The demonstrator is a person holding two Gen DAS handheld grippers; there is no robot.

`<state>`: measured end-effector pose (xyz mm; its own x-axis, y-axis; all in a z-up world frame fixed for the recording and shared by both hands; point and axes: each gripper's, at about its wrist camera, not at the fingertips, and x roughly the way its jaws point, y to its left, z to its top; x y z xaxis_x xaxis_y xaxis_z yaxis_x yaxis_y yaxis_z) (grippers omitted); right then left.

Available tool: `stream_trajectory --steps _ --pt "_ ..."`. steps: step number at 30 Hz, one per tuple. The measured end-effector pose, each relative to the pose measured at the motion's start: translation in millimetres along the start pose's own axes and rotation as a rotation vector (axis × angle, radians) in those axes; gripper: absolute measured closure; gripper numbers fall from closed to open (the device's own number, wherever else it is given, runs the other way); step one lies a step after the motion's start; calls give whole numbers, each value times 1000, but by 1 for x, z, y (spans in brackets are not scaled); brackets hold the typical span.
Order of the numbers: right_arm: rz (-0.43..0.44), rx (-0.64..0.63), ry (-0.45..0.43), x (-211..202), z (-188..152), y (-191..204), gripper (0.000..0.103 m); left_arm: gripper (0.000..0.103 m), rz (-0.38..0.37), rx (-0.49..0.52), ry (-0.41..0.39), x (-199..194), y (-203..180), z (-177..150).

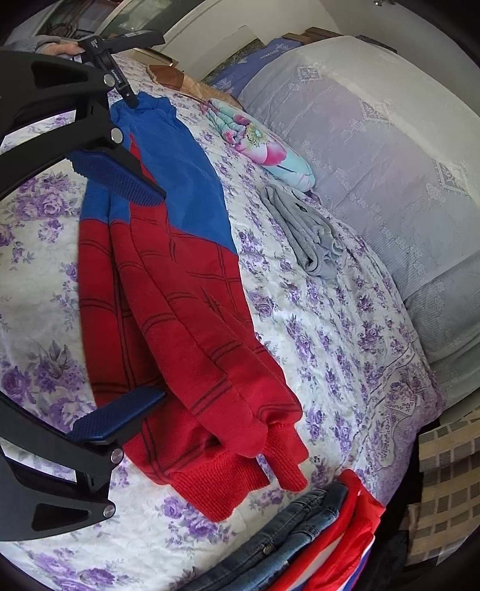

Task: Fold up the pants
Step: 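Grasp the blue waistband with the left gripper while the right gripper grasps the red leg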

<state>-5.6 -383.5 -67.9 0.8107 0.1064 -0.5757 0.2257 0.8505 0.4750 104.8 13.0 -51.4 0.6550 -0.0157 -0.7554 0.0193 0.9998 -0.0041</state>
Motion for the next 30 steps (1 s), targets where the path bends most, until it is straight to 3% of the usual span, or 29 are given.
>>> stream_trajectory --steps 2,4,7,11,15,21,23,24,25,30 --pt "35 2 14 8 3 0 32 5 0 -8 13 3 2 2" --pt "43 -6 39 18 7 1 70 4 3 -18 25 5 7 3" --pt "57 16 48 28 14 0 92 4 6 -42 30 3 18 6" --pt "52 -42 0 20 26 12 96 4 -10 -106 37 4 40 16" --pt "56 -87 -50 6 41 23 96 4 -84 -192 67 13 58 29" --pt "61 -91 -54 3 49 25 96 5 -89 -270 45 29 74 41" --pt "64 -84 -50 3 50 24 96 22 -91 -262 32 29 74 44" --pt "64 -82 -50 3 50 24 96 39 -97 -246 43 32 72 45" --pt "66 -79 -49 3 50 24 96 47 -103 -234 54 33 72 45" --pt "74 -73 -46 3 50 23 96 53 -99 -218 60 32 73 38"
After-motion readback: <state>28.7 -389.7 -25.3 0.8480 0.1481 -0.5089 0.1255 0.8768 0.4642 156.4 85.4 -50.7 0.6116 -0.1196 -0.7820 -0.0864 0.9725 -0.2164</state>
